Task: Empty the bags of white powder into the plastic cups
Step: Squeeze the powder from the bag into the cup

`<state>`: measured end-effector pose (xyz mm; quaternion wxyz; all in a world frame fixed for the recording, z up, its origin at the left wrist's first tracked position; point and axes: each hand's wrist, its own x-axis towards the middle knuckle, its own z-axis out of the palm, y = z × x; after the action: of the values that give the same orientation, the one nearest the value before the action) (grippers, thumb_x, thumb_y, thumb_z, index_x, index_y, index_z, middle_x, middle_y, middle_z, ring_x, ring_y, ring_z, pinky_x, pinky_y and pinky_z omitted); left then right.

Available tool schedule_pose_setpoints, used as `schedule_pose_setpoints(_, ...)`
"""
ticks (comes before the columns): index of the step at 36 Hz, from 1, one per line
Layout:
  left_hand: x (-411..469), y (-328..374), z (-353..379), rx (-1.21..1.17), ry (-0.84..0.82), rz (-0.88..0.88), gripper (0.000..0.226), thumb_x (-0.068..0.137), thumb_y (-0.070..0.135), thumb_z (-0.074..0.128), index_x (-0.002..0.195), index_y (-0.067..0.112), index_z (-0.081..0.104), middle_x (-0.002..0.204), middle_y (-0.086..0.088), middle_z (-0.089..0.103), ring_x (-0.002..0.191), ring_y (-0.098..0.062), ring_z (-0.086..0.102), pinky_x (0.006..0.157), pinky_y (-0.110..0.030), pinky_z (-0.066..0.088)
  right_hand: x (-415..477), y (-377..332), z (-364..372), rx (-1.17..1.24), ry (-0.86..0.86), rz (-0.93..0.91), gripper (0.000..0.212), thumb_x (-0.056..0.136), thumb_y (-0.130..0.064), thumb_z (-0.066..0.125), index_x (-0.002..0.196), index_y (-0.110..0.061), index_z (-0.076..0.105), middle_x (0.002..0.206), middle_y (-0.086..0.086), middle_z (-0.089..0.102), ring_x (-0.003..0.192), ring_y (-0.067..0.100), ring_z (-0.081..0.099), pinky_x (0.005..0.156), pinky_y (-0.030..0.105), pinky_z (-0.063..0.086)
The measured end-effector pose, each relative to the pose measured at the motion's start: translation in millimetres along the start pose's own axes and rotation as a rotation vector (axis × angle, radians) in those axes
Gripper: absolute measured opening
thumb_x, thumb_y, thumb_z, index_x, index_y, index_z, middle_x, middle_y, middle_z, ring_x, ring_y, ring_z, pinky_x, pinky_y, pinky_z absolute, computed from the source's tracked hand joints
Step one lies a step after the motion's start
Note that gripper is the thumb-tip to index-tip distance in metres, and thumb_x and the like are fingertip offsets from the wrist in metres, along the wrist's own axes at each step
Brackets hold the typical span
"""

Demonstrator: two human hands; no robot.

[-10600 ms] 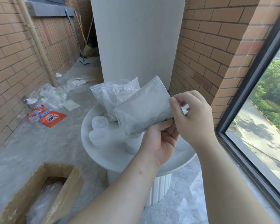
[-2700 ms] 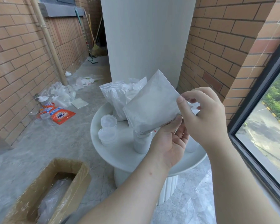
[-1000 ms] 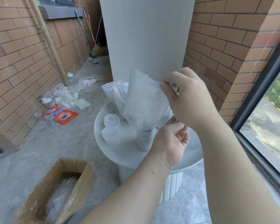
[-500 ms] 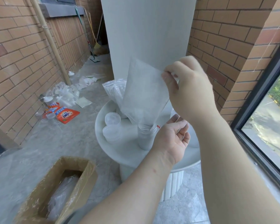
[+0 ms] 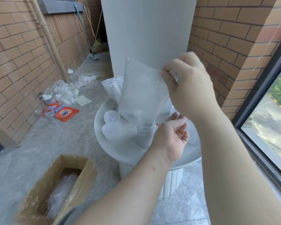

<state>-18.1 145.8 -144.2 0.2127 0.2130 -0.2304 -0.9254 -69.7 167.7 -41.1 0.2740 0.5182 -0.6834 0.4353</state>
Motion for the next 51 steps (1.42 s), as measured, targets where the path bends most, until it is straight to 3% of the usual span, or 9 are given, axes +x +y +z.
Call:
schedule_pose_setpoints(8,-2,1,2,0.008,0.008,-0.007,0.042,0.067,0.001,0.061,0.102,0.025,0.059,0.080,0.010,0.064,0.066,-0.009,0.056,0.076,-0.025,0.036,-2,0,2,-0.005,0.031,-0.015,0.021,0.097,-0.030,0.057,0.094,-0.017,0.072,0.102,0.004,0.063,0.087,0.032,0.061,0.071,0.047,0.050)
schedule_pose_setpoints(13,-3,0,2,0.003,0.028,-0.026,0.033,0.082,-0.001,0.060,0.102,0.025,0.060,0.083,0.010,0.066,0.065,-0.008,0.058,0.076,-0.024,0.038,0,2,-2,-0.027,0.023,-0.011,0.019,0.097,-0.031,0.057,0.094,-0.019,0.072,0.104,0.003,0.063,0.089,0.031,0.061,0.074,0.043,0.045)
schedule_pose_setpoints(21,-4,0,4,-0.002,0.046,-0.036,0.030,0.082,-0.002,0.060,0.098,0.024,0.060,0.078,0.009,0.066,0.059,-0.008,0.057,0.074,-0.024,0.037,0,2,-2,-0.012,0.012,-0.003,0.020,0.096,-0.032,0.058,0.093,-0.019,0.073,0.104,0.003,0.063,0.089,0.032,0.062,0.074,0.043,0.043)
schedule_pose_setpoints(24,-5,1,4,-0.009,0.056,-0.041,0.032,0.081,-0.002,0.062,0.101,0.023,0.062,0.086,0.008,0.068,0.068,-0.010,0.059,0.081,-0.025,0.039,0,3,-3,-0.016,0.050,-0.022,0.020,0.096,-0.031,0.059,0.092,-0.018,0.073,0.104,0.004,0.063,0.085,0.033,0.062,0.072,0.045,0.048)
schedule_pose_setpoints(30,-7,2,5,-0.004,0.069,-0.046,0.029,0.082,-0.003,0.059,0.094,0.023,0.062,0.080,0.009,0.067,0.059,-0.008,0.057,0.077,-0.024,0.037,-1,5,-2,-0.009,0.064,-0.024,0.021,0.095,-0.031,0.059,0.090,-0.017,0.074,0.103,0.006,0.063,0.083,0.033,0.061,0.070,0.050,0.051)
schedule_pose_setpoints(42,-10,3,7,0.002,0.096,-0.068,0.027,0.084,-0.004,0.056,0.081,0.023,0.059,0.068,0.008,0.062,0.053,-0.008,0.053,0.068,-0.022,0.035,-1,7,-4,0.007,-0.109,0.009,0.018,0.093,-0.035,0.063,0.089,-0.023,0.075,0.103,-0.002,0.061,0.093,0.030,0.059,0.075,0.051,0.051)
schedule_pose_setpoints(45,-11,3,7,-0.001,0.092,-0.067,0.027,0.083,-0.003,0.058,0.087,0.023,0.060,0.072,0.009,0.064,0.053,-0.007,0.054,0.068,-0.022,0.035,1,7,-6,-0.009,-0.032,-0.014,0.020,0.093,-0.036,0.061,0.088,-0.021,0.075,0.103,0.002,0.062,0.091,0.032,0.060,0.073,0.050,0.051)
schedule_pose_setpoints(48,-11,4,7,0.018,0.088,-0.063,0.028,0.083,-0.003,0.059,0.090,0.024,0.060,0.069,0.008,0.060,0.052,-0.007,0.053,0.066,-0.022,0.034,1,8,-7,-0.009,-0.093,-0.002,0.020,0.093,-0.035,0.061,0.088,-0.022,0.075,0.102,-0.001,0.061,0.093,0.031,0.060,0.075,0.052,0.051)
schedule_pose_setpoints(51,-12,4,7,0.026,0.085,-0.063,0.029,0.083,-0.001,0.060,0.094,0.025,0.061,0.071,0.010,0.061,0.052,-0.006,0.054,0.066,-0.022,0.035,-2,10,-8,-0.015,-0.041,0.019,0.020,0.093,-0.035,0.061,0.089,-0.021,0.075,0.102,-0.001,0.060,0.088,0.030,0.060,0.073,0.050,0.051)
